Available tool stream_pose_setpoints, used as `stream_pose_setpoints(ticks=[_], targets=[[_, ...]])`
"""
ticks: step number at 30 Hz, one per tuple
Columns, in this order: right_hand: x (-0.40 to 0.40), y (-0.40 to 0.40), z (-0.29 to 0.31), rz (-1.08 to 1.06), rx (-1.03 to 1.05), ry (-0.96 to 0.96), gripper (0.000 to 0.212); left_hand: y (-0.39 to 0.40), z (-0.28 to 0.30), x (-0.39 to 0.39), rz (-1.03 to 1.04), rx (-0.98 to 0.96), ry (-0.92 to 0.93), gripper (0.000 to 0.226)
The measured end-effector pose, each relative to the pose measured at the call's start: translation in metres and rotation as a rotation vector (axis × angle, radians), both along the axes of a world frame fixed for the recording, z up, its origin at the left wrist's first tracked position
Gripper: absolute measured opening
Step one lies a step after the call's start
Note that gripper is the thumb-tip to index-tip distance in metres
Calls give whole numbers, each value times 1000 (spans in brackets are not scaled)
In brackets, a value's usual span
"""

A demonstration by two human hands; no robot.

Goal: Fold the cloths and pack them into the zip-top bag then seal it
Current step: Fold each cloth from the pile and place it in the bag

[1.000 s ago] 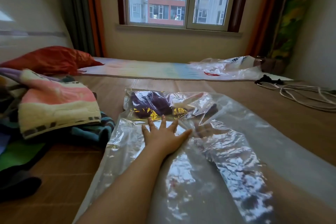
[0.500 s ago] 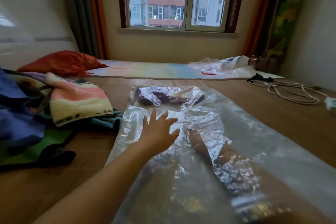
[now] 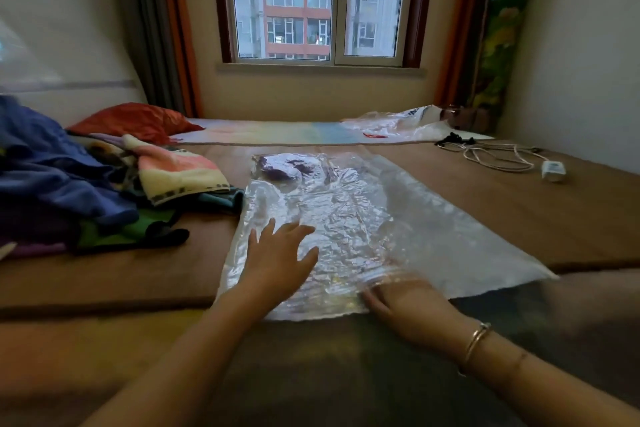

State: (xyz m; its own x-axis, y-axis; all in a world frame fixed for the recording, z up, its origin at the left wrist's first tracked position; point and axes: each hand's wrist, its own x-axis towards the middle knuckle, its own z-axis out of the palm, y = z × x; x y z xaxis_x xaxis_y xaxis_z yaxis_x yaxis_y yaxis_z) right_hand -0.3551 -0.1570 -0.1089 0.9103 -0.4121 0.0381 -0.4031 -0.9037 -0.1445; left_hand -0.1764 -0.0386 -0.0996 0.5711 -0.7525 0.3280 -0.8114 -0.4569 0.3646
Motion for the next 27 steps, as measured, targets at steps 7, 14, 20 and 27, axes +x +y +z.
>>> stream_pose_setpoints(ticks=[7, 14, 20, 27], targets=[[-36, 41, -14, 20, -236, -258, 46, 51, -17, -28, 66, -329, 59, 32], [4, 70, 2, 55, -486, -471, 33, 97, -25, -2, 176, -517, 194, 25], [107, 86, 22, 120, -283, -514, 29, 115, -17, 51, 215, -516, 288, 27], [259, 74, 11, 209, -32, -308, 29, 141, -26, 122, 271, -562, 489, 33]])
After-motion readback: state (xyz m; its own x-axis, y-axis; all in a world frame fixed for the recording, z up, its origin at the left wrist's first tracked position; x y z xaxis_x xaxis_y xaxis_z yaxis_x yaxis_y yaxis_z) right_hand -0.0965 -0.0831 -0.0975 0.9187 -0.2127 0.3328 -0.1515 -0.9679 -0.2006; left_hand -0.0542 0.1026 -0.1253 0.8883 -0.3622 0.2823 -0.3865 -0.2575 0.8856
